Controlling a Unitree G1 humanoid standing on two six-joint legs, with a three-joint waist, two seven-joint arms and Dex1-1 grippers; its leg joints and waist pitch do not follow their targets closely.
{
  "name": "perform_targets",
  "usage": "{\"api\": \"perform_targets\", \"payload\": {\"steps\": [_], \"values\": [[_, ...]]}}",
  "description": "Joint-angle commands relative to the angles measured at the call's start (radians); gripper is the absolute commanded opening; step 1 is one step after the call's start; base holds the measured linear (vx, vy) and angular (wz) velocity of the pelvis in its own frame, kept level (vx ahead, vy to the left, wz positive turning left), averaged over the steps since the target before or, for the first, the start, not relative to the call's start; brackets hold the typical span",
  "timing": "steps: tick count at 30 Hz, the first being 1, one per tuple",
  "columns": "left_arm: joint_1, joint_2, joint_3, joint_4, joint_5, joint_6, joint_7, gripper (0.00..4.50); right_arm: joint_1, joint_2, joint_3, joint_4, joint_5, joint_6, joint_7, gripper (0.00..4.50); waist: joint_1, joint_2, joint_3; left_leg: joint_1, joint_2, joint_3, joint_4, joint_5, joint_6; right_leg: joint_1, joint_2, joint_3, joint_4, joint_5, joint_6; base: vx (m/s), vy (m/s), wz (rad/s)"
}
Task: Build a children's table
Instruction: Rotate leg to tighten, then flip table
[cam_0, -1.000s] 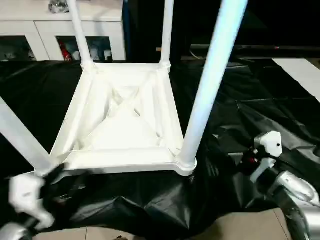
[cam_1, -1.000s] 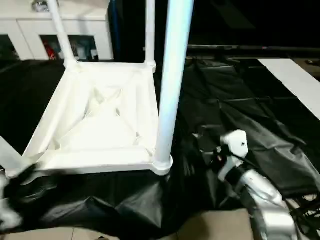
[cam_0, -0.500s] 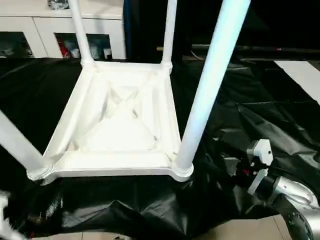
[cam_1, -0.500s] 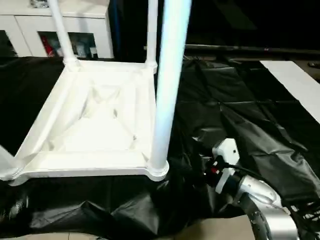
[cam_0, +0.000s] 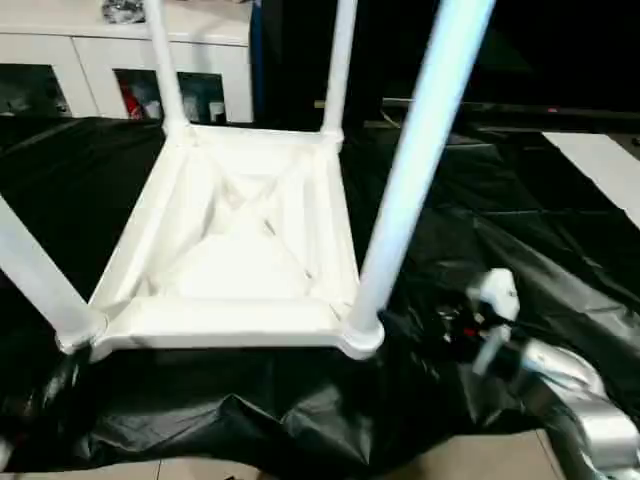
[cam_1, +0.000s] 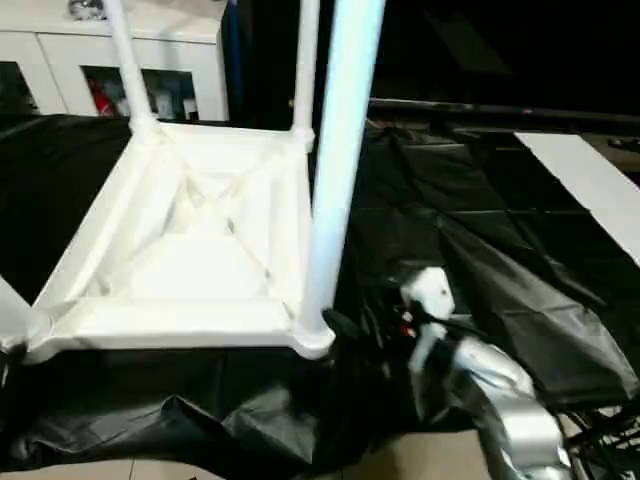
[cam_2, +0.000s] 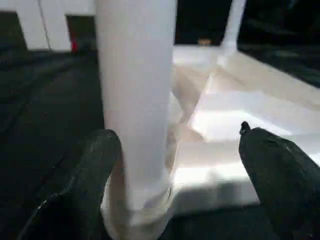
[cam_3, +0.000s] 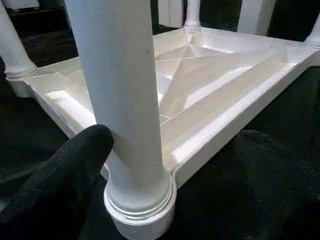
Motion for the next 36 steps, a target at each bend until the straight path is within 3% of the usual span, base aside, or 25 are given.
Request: {"api": "perform_targets", "payload": {"steps": [1, 2, 3, 11, 13, 15, 16, 17, 20, 21, 23, 26, 27, 28, 32, 36], "values": [[-0.023, 0.003, -0.029, 0.012, 0.022, 0.013, 0.021, 4.43, -0.022, 0.005, 0.014, 0.027, -0.032, -0.014, -0.030, 4.50, 0.003, 0.019, -0.017, 0.001, 0.092, -0.043, -0.105, -0.382, -0.028, 0.008, -0.103, 0.072, -0.092, -0.321, -0.145, 0.000, 0.000, 0.00], [-0.096, 0.001, -0.059, 0.062, 0.054, 0.012, 0.048, 4.43, -0.042, 0.030, 0.017, 0.059, -0.048, -0.032, -0.055, 4.50, 0.004, 0.024, -0.020, 0.005, 0.091, -0.040, -0.101, -0.367, -0.027, 0.007, -0.103, 0.073, -0.093, -0.317, -0.147, 0.000, 0.000, 0.00], [-0.114, 0.002, -0.069, 0.080, 0.071, 0.015, 0.060, 4.43, -0.046, 0.035, 0.018, 0.066, -0.050, -0.035, -0.060, 4.50, 0.006, 0.023, -0.023, 0.009, 0.091, -0.038, -0.100, -0.362, -0.028, 0.005, -0.101, 0.073, -0.091, -0.303, -0.150, 0.000, 0.000, 0.00], [-0.238, -0.017, -0.133, 0.206, 0.149, 0.003, 0.130, 4.43, -0.057, 0.045, -0.004, 0.087, -0.052, -0.057, -0.088, 4.50, 0.012, 0.026, -0.039, 0.001, 0.094, -0.033, -0.093, -0.209, 0.008, 0.021, -0.097, 0.067, -0.064, -0.038, -0.199, 0.000, 0.000, 0.00], [-0.251, -0.018, -0.140, 0.228, 0.167, -0.002, 0.147, 4.43, -0.055, 0.043, -0.014, 0.087, -0.050, -0.060, -0.092, 4.50, 0.011, 0.025, -0.040, 0.001, 0.093, -0.033, -0.092, -0.198, 0.015, 0.023, -0.097, 0.066, -0.061, -0.016, -0.204, 0.000, 0.000, 0.00], [-0.303, -0.034, -0.138, 0.271, 0.163, -0.005, 0.170, 4.43, -0.047, 0.028, -0.045, 0.085, -0.036, -0.061, -0.088, 4.50, 0.011, 0.023, -0.039, 0.002, 0.093, -0.031, -0.091, -0.211, 0.019, 0.024, -0.100, 0.066, -0.065, -0.044, -0.214, 0.000, 0.000, 0.00], [-0.326, -0.039, -0.136, 0.287, 0.157, -0.003, 0.177, 4.43, -0.039, 0.016, -0.054, 0.079, -0.026, -0.056, -0.074, 4.50, 0.013, 0.028, -0.038, 0.004, 0.093, -0.031, -0.091, -0.224, 0.015, 0.023, -0.101, 0.066, -0.066, -0.057, -0.216, 0.000, 0.000, 0.00], [-0.343, -0.040, -0.136, 0.301, 0.161, -0.003, 0.189, 4.43, -0.030, 0.002, -0.058, 0.070, -0.019, -0.053, -0.058, 4.50, 0.014, 0.024, -0.038, 0.005, 0.093, -0.031, -0.090, -0.233, 0.014, 0.024, -0.100, 0.066, -0.067, -0.067, -0.217, 0.000, 0.000, 0.00], [-0.353, -0.040, -0.137, 0.309, 0.163, -0.005, 0.191, 4.43, -0.018, -0.012, -0.057, 0.057, -0.012, -0.045, -0.040, 4.50, 0.014, 0.022, -0.039, 0.000, 0.094, -0.032, -0.089, -0.217, 0.022, 0.028, -0.103, 0.066, -0.066, -0.061, -0.220, 0.000, 0.000, 0.00], [-0.357, -0.039, -0.141, 0.309, 0.162, -0.004, 0.187, 4.43, 0.004, -0.036, -0.052, 0.030, 0.003, -0.029, -0.006, 4.50, 0.011, 0.030, -0.040, -0.003, 0.093, -0.033, -0.089, -0.214, 0.026, 0.030, -0.104, 0.066, -0.064, -0.057, -0.223, 0.000, 0.000, 0.00], [-0.359, -0.043, -0.145, 0.307, 0.154, -0.007, 0.182, 4.43, 0.028, -0.065, -0.046, 0.000, 0.020, -0.006, 0.029, 4.50, 0.013, 0.024, -0.040, -0.001, 0.095, -0.031, -0.086, -0.211, 0.037, 0.029, -0.104, 0.067, -0.068, -0.052, -0.221, 0.000, 0.000, 0.00], [-0.362, -0.053, -0.151, 0.305, 0.147, -0.005, 0.183, 4.43, 0.063, -0.119, -0.030, -0.050, 0.040, 0.032, 0.089, 4.50, 0.015, 0.026, -0.039, -0.003, 0.095, -0.031, -0.084, -0.200, 0.059, 0.033, -0.102, 0.065, -0.069, -0.050, -0.225, 0.000, 0.000, 0.00], [-0.363, -0.060, -0.155, 0.305, 0.150, -0.004, 0.190, 4.43, 0.066, -0.130, -0.026, -0.059, 0.042, 0.039, 0.102, 4.50, 0.014, 0.026, -0.037, -0.004, 0.094, -0.030, -0.084, -0.206, 0.065, 0.031, -0.103, 0.065, -0.071, -0.076, -0.227, 0.000, 0.000, 0.00], [-0.361, -0.067, -0.165, 0.305, 0.159, 0.004, 0.199, 4.06, 0.062, -0.133, -0.025, -0.067, 0.042, 0.041, 0.104, 4.50, 0.014, 0.029, -0.034, -0.006, 0.095, -0.031, -0.085, -0.218, 0.061, 0.030, -0.106, 0.065, -0.075, -0.119, -0.223, 0.000, 0.000, 0.00], [-0.367, -0.088, -0.173, 0.318, 0.174, 0.004, 0.231, 3.85, 0.035, -0.129, -0.025, -0.082, 0.068, 0.072, 0.107, 4.50, 0.014, 0.027, -0.032, 0.000, 0.095, -0.032, -0.086, -0.252, 0.040, 0.023, -0.104, 0.065, -0.085, -0.223, -0.204, 0.000, 0.000, 0.00], [-0.362, -0.114, -0.177, 0.296, 0.166, 0.008, 0.250, 3.54, 0.019, -0.139, 0.004, -0.107, 0.080, 0.101, 0.134, 4.50, 0.016, 0.030, -0.038, -0.002, 0.098, -0.034, -0.085, -0.207, 0.048, 0.027, -0.103, 0.064, -0.074, -0.113, -0.216, 0.000, 0.000, 0.00]]}}
